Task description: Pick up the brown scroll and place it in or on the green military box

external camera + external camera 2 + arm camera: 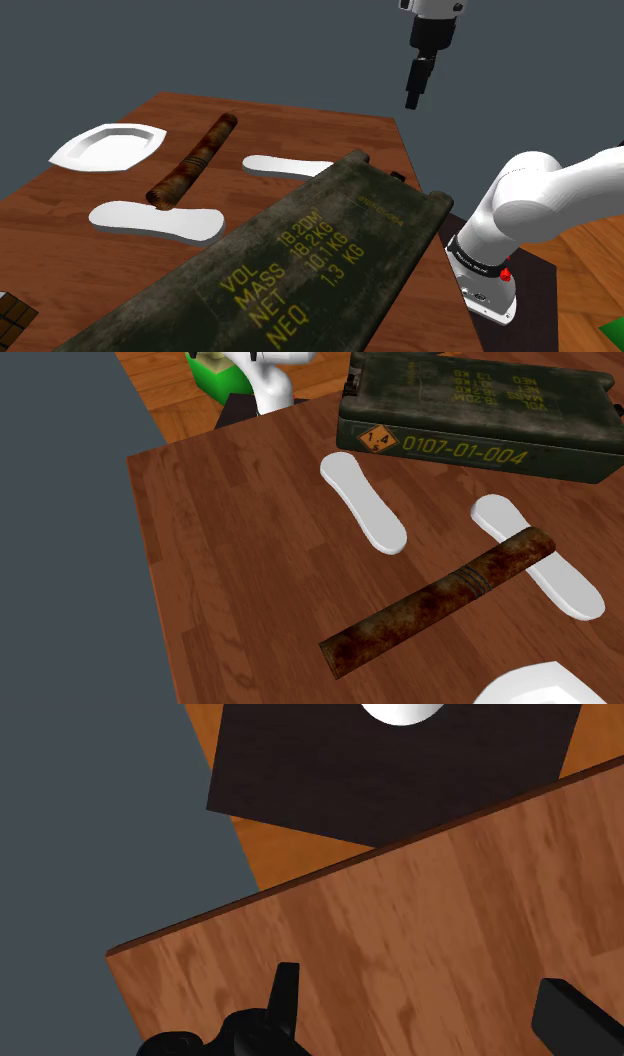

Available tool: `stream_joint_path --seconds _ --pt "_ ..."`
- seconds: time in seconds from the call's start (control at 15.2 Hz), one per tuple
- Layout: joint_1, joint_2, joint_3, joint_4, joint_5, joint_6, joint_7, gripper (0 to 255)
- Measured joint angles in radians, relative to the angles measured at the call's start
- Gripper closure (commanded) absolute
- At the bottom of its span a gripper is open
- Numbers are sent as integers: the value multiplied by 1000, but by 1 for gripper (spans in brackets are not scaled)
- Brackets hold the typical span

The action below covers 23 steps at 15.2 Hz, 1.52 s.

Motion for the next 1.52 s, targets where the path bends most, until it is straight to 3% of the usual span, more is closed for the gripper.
stream_joint_path --seconds 0.2,0.92,1.32,1.52 --pt "-1 3 30 -10 28 16 54 0" --pt "-34 167 285 47 213 180 529 0" --pt "-76 331 426 144 240 292 794 0" --pt "-102 441 499 225 219 339 939 0"
